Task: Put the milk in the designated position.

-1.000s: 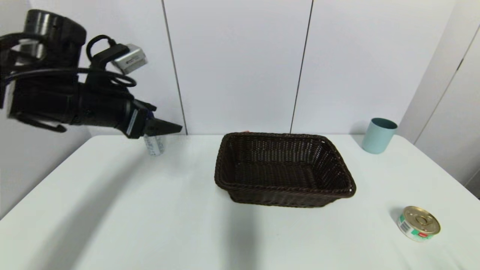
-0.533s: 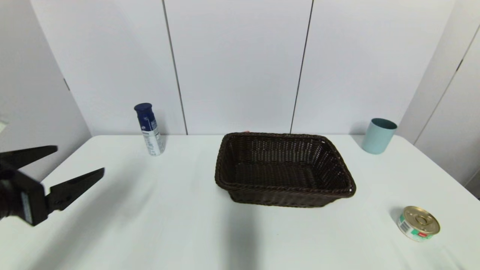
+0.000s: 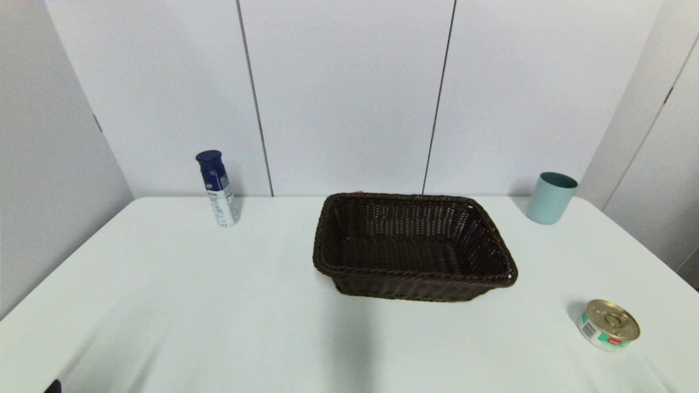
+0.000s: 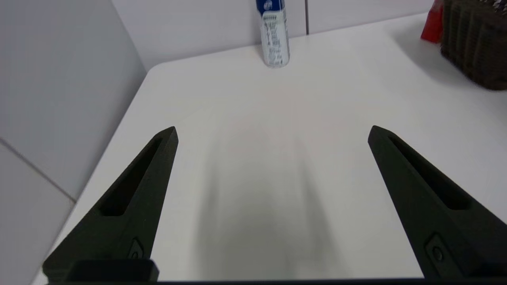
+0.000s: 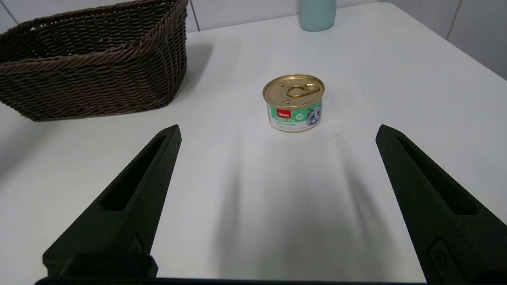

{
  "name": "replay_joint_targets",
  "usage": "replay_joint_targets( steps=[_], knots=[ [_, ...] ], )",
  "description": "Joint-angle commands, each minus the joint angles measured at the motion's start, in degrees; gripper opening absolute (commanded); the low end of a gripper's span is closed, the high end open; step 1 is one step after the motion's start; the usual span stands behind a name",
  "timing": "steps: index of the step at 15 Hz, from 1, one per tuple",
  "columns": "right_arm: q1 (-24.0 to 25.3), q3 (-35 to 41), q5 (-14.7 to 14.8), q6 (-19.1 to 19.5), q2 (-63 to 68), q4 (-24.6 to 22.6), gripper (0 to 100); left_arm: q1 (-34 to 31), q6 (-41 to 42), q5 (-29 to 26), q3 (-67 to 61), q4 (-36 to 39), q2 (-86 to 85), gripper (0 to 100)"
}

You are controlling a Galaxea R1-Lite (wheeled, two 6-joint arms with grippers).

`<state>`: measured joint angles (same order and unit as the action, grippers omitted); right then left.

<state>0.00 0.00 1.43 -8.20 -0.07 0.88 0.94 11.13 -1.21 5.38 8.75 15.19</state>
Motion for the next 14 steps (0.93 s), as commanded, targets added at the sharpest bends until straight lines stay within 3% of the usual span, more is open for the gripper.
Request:
replay_joint_targets(
  steps=[1,3,5,14],
  knots=[
    [0.0,0.0,0.0,-0.1,0.1,0.0,100,-1.0,-1.2,-1.0,-5.4,-8.0,-15.2,100],
    [0.0,0.0,0.0,-0.1,0.1,0.0,100,-1.0,-3.0,-0.6,-5.5,-8.8,-15.2,100],
    [0.0,0.0,0.0,-0.1,0.1,0.0,100,-1.0,-11.7,1.1,-5.4,-8.6,-15.3,100],
    [0.0,0.0,0.0,-0.1,0.1,0.0,100,-1.0,-12.0,1.3,-5.4,-8.6,-15.2,100]
  ],
)
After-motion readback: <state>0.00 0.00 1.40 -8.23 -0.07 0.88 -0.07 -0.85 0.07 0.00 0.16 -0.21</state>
